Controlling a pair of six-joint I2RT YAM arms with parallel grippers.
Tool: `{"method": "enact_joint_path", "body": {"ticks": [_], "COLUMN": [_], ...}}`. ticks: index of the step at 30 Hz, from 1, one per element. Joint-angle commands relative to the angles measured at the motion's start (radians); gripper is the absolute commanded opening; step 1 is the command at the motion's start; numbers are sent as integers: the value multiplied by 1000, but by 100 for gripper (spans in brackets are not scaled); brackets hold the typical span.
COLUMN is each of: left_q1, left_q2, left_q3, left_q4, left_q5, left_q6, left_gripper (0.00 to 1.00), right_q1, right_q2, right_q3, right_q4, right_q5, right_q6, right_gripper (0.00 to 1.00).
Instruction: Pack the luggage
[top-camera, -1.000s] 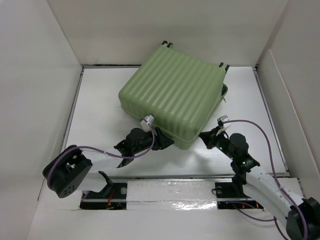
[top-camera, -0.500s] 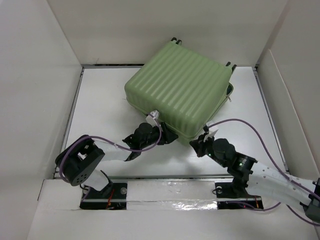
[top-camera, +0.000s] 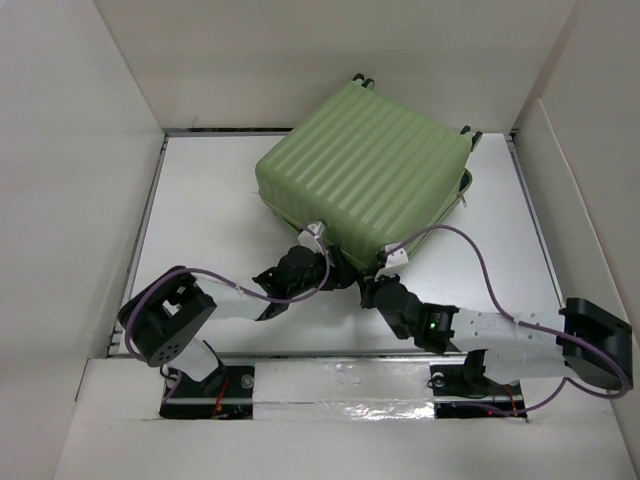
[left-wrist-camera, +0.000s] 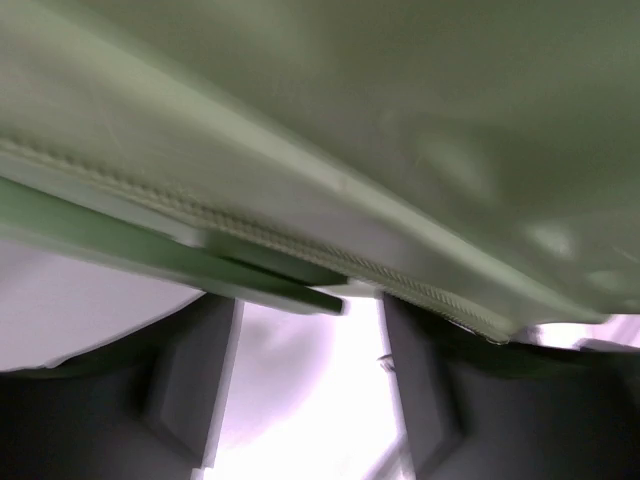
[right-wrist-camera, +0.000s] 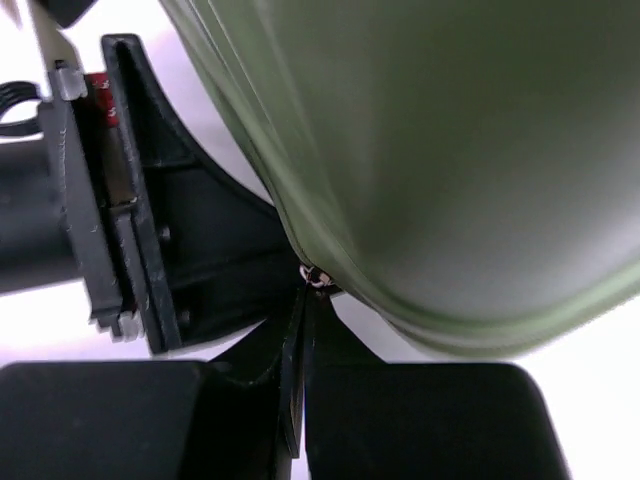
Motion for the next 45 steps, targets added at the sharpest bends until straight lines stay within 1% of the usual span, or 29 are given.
{"method": "enact_joint_path", "body": {"ticks": [1, 3, 4, 5, 6, 9, 11, 13, 14, 15, 17, 18, 19, 20, 21, 22, 23, 26, 28, 29, 31, 34, 36, 37, 39, 40, 41, 44, 45], "left_q1": [35, 84, 145, 180, 217, 372, 470, 536, 578, 665, 753, 829, 851, 866, 867, 867, 867, 867, 867, 857, 830, 776, 738, 724, 696, 666, 646, 554, 496], "left_q2": [-102, -232, -285, -346, -471, -650, -667, -612, -578, -493, -388, -269, -209, -79, -11, 50, 154, 267, 376, 416, 474, 450, 395, 373, 301, 278, 252, 169, 132], "left_q3": [-12, -58, -96, -112, -127, -123, -45, 32, 46, 66, 170, 217, 332, 396, 468, 612, 667, 799, 915, 955, 1000, 913, 826, 723, 616, 509, 454, 304, 246], "left_q4": [61, -13, -58, -151, -187, -270, -276, -259, -171, -138, -126, -121, -130, -185, -227, -289, -370, -419, -449, -509, -532, -467, -353, -306, -154, -106, -1, 98, 112], "left_q5": [-52, -75, -112, -130, -179, -219, -226, -267, -255, -223, -181, -43, 12, 76, 92, 103, 125, 149, 225, 253, 291, 268, 273, 270, 282, 285, 284, 256, 236], "left_q6": [49, 60, 81, 86, 88, 91, 75, 19, -15, -73, -142, -173, -176, -167, -141, -89, -65, -34, -18, 6, 32, 35, -15, -35, -101, -122, -142, -179, -178], "left_gripper": [62, 70, 73, 74, 75, 74, 74, 74, 74, 74, 74, 75, 74, 74, 73, 73, 72, 71, 70, 69, 69, 69, 69, 69, 69, 68, 68, 67, 67], "right_q1": [47, 47, 47, 47, 47, 47, 47, 47, 47, 38, 38, 38, 38, 38, 38, 38, 38, 38, 27, 27, 18, -6, -17, -17, -29, -39, -39, -39, -39], "right_q2": [70, 101, 103, 100, 92, 63, 46, 13, 2, -11, -38, -44, -47, -48, -48, -48, -48, -44, -52, -57, -84, -142, -170, -182, -199, -198, -181, -124, -76], "right_q3": [107, 116, 101, 87, 78, 56, 44, 30, 23, 13, 15, 19, 19, 18, 15, 7, 4, 9, 9, 7, 3, -8, -2, 1, 10, 16, 25, 61, 82], "right_q4": [285, 284, 287, 304, 308, 290, 270, 265, 265, 258, 221, 209, 198, 196, 202, 212, 225, 225, 224, 219, 207, 175, 127, 106, 57, 54, 48, 66, 72], "right_q5": [-45, -59, -65, -70, -80, -99, -106, -117, -122, -129, -140, -145, -146, -146, -146, -154, -159, -172, -179, -183, -195, -226, -240, -252, -263, -283, -292, -330, -338], "right_q6": [26, 32, 38, 41, 41, 47, 49, 54, 51, 50, 46, 40, 41, 43, 38, 34, 31, 21, 15, 12, 1, -14, -34, -35, -46, -52, -54, -66, -71], "right_gripper": [0, 0, 0, 0, 0, 0, 0, 0, 0, 0, 0, 0, 0, 0, 0, 0, 0, 0, 0, 0, 0, 0, 0, 0, 0, 0, 0, 0, 0]}}
